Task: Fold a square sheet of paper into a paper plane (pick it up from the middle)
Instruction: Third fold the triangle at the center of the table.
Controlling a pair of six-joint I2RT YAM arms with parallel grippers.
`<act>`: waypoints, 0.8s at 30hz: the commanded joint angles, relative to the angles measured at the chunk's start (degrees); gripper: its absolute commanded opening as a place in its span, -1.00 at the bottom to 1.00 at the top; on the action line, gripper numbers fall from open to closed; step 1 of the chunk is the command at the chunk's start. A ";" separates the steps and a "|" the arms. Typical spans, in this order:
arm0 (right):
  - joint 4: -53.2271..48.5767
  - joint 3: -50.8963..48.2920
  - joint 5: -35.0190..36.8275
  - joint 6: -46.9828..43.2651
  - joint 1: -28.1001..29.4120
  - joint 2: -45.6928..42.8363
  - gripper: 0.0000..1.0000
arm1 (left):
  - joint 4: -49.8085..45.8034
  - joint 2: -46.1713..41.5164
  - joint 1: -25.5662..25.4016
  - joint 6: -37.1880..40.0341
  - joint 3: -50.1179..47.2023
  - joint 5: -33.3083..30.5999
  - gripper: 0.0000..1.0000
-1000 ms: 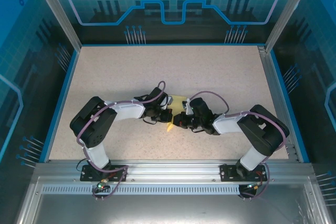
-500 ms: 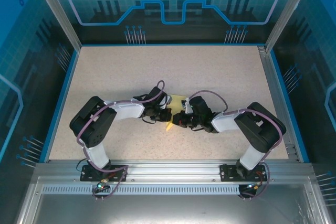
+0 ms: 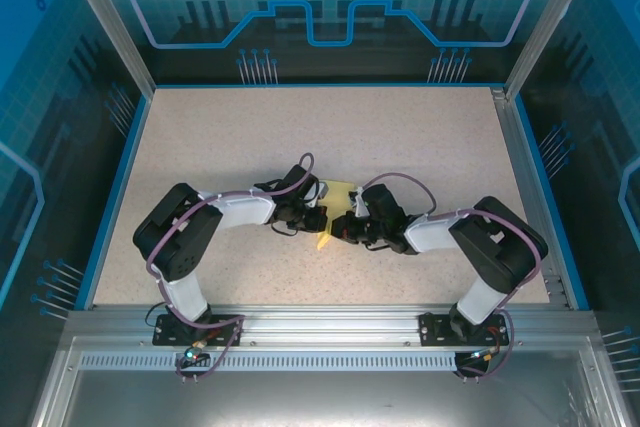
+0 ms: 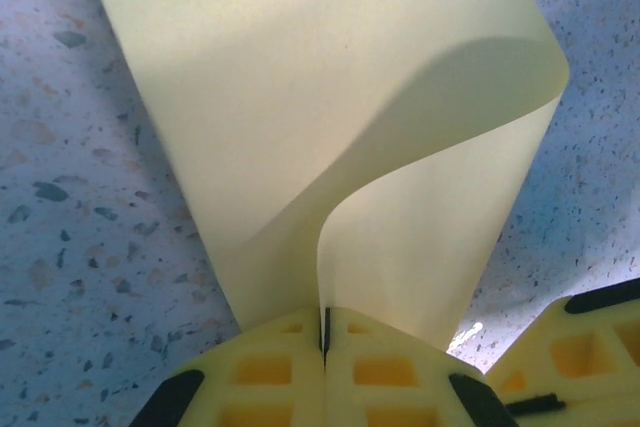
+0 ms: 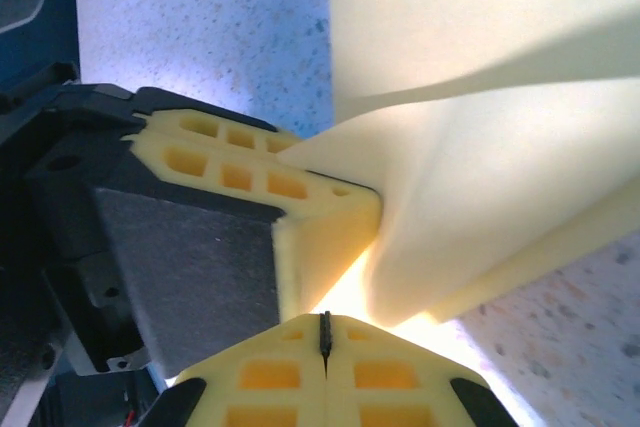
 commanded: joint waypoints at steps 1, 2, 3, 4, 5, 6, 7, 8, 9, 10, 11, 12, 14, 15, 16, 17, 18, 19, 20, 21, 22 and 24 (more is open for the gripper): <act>-3.71 -1.07 3.04 0.30 -0.26 -3.13 -1.00 | -3.05 2.23 -0.41 1.53 0.09 0.77 -1.00; -3.95 -1.12 3.23 0.06 -0.23 -3.39 -1.00 | -2.99 2.22 -0.40 1.50 -0.04 0.81 -1.00; -2.93 -1.31 2.89 -0.09 -0.23 -3.42 -1.00 | -2.98 2.35 -0.43 1.50 -0.03 0.90 -1.00; -2.25 -1.32 2.08 -0.08 -0.31 -3.12 -1.00 | -3.03 2.36 -0.45 1.54 0.07 0.85 -1.00; -2.01 -0.95 1.39 0.01 -0.32 -2.79 -1.00 | -3.04 2.41 -0.42 1.49 0.05 0.83 -1.00; -1.32 -0.54 0.74 0.14 -0.19 -2.24 -1.00 | -2.96 2.45 -0.37 1.53 0.09 0.92 -1.00; -0.58 -0.22 0.26 0.36 0.01 -1.73 -1.00 | -3.07 2.41 -0.40 1.52 0.21 0.97 -1.00; -0.35 0.14 -0.06 0.36 0.18 -1.30 -1.00 | -3.13 2.45 -0.43 1.54 0.30 1.07 -1.00; -0.74 0.79 -0.26 0.36 0.29 -0.83 -1.00 | -3.22 2.44 -0.40 1.57 0.33 0.93 -1.00; -0.51 1.23 -0.42 0.34 0.30 -0.31 -1.00 | -3.22 2.47 -0.40 1.63 0.38 0.92 -1.00; -0.22 1.38 -0.54 0.44 0.29 -0.05 -1.00 | -3.34 2.47 -0.43 1.61 0.40 0.98 -1.00; 0.34 1.45 -0.83 0.55 0.30 0.32 -1.00 | -3.31 2.52 -0.38 1.62 0.49 1.01 -1.00; 0.72 2.02 -1.56 0.57 0.36 0.90 -1.00 | -3.31 2.49 -0.42 1.60 0.40 0.96 -1.00; 0.23 2.37 -1.65 0.61 0.43 1.11 -1.00 | -3.27 2.49 -0.40 1.61 0.40 1.01 -1.00; -0.05 2.71 -1.57 0.42 0.47 1.33 -1.00 | -3.24 2.57 -0.41 1.58 0.40 1.06 -1.00; 0.30 2.65 -1.45 0.36 0.43 1.57 -1.00 | -3.26 2.62 -0.38 1.61 0.48 1.09 -1.00; 0.61 2.66 -1.39 0.36 0.41 1.81 -1.00 | -3.32 2.70 -0.41 1.67 0.58 1.14 -1.00; -0.05 2.94 -1.30 0.15 0.47 2.08 -1.00 | -3.35 2.68 -0.41 1.64 0.62 1.16 -1.00; -0.68 3.08 -1.09 0.03 0.41 2.29 -1.00 | -3.38 2.63 -0.39 1.72 0.58 1.18 -1.00; -0.82 2.94 -0.69 -0.01 0.37 2.53 -1.00 | -3.36 2.69 -0.38 1.66 0.58 1.22 -1.00; -0.76 2.77 -0.58 0.10 0.31 2.86 -1.00 | -3.31 2.66 -0.46 1.72 0.62 1.18 -1.00; -0.32 2.23 -0.39 0.27 0.21 3.27 -1.00 | -3.46 2.72 -0.39 1.76 0.58 1.18 -1.00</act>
